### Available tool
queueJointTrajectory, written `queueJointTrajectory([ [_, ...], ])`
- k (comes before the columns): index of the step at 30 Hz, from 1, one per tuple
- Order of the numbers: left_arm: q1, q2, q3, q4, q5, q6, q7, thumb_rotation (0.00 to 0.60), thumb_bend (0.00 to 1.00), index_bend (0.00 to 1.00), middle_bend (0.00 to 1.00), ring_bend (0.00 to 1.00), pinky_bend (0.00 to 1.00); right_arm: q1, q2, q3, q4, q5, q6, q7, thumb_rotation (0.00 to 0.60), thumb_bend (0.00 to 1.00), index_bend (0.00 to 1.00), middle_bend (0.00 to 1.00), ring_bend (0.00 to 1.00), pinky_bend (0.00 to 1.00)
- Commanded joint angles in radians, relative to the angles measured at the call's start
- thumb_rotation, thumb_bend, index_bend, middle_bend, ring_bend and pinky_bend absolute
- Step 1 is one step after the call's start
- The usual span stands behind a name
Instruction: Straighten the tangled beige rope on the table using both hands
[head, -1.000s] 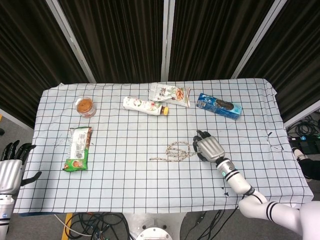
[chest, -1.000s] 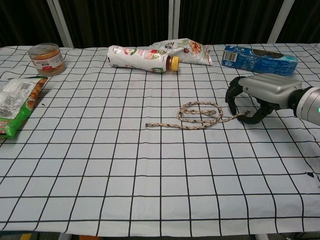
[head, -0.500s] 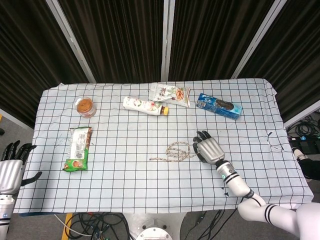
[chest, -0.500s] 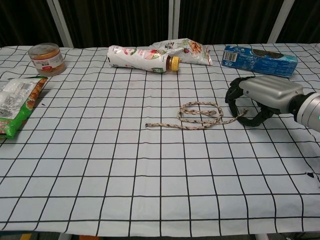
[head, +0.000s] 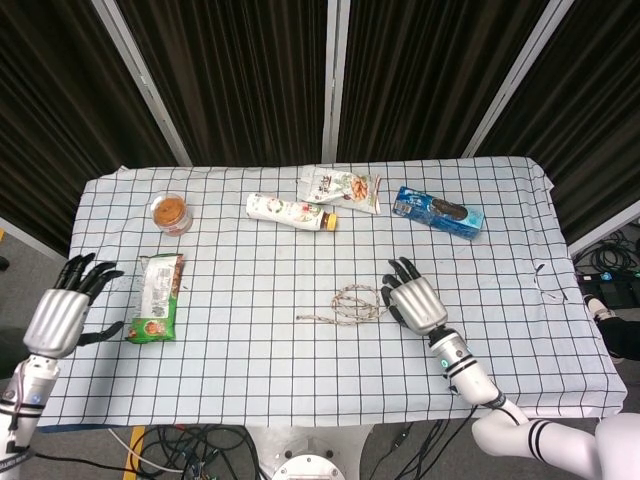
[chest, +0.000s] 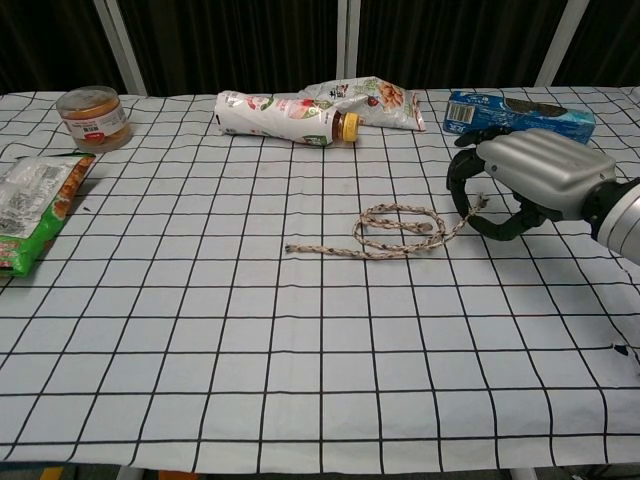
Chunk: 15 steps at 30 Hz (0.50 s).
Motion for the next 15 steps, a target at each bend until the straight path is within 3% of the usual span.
queueJointTrajectory([
  [1,-0.092,0.001,-0.019,-0.02,0.053,-0.079,-0.054,0.6,0.2,0.28,0.16,0.0,0.0,0.001,0.007,0.02,-0.04,0.011,0.015,-0.048,0.6,0.58,0.64,0.32,0.06,0.07],
  [7,-0.244,-0.053,-0.019,-0.037,0.077,-0.259,-0.102,0.6,0.26,0.34,0.16,0.0,0.0,0.006,0.001,0.045,-0.084,0.047,0.019,-0.111,0.6,0.65,0.65,0.32,0.07,0.07],
  [15,-0.387,-0.214,-0.054,-0.033,-0.018,-0.438,-0.028,0.6,0.26,0.39,0.16,0.0,0.0,0.009,-0.017,0.054,-0.103,0.066,0.028,-0.146,0.6,0.67,0.65,0.32,0.07,0.04],
])
